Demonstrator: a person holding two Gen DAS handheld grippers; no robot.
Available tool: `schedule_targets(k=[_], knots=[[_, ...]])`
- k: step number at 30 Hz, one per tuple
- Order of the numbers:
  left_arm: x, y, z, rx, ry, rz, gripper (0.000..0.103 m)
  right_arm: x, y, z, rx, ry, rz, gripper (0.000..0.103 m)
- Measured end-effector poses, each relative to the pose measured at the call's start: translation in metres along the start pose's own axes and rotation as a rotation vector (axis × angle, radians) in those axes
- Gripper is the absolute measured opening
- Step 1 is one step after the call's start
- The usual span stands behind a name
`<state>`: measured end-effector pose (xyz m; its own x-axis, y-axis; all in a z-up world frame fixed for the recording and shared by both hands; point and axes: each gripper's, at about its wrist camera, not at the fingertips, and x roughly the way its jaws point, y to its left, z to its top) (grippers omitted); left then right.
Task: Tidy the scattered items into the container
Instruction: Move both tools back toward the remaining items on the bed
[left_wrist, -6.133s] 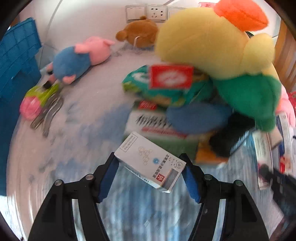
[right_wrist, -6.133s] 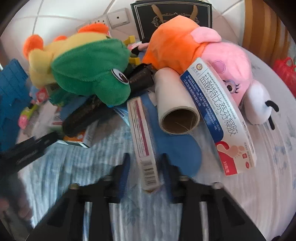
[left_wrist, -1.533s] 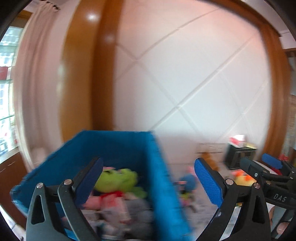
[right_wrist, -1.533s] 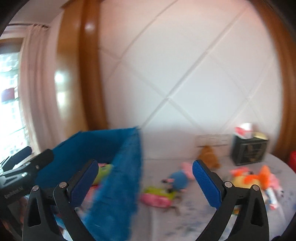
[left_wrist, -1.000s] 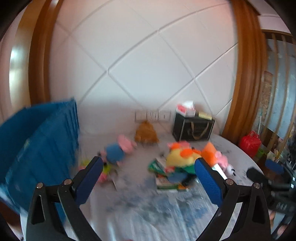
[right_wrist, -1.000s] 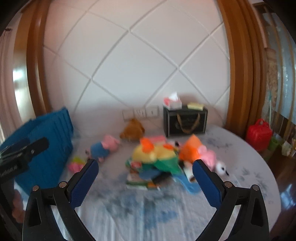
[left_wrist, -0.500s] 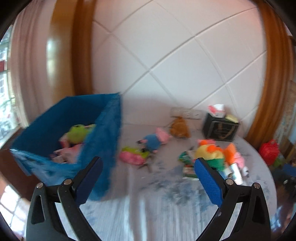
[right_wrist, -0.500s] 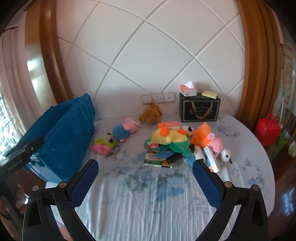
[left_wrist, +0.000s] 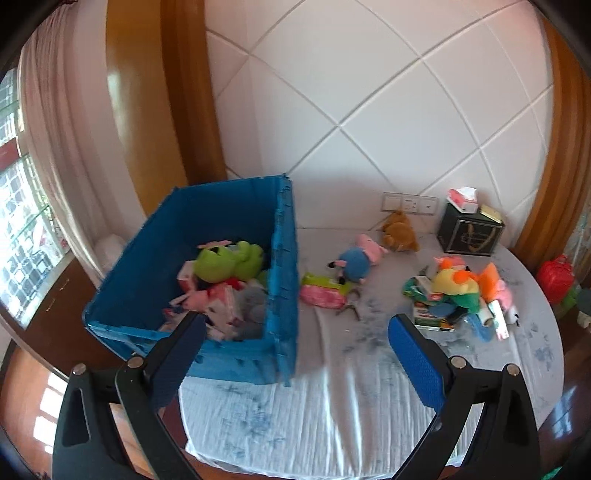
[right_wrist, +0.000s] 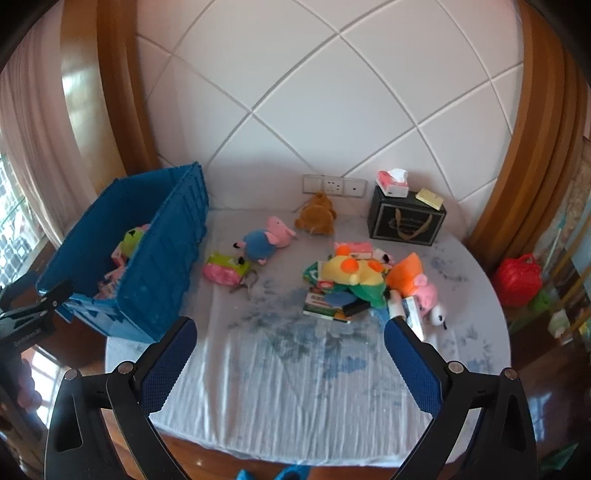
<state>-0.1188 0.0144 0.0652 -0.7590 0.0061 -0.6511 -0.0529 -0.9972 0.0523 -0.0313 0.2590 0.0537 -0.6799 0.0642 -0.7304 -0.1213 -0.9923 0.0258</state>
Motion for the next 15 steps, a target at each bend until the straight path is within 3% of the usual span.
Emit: schedule_targets(k=[7, 15], knots=[[-0.003, 0.028, 0.014, -0.047, 0.003, 0.004, 0.101, -0.001, 0.017, 0.021, 0.043, 0.003, 0.017, 0.103], [-0.014, 0.036, 0.015, -0.056, -0.03, -0.002, 0.101, -0.005, 0.029, 0.022, 0.03, -0.007, -0.013, 0.103]])
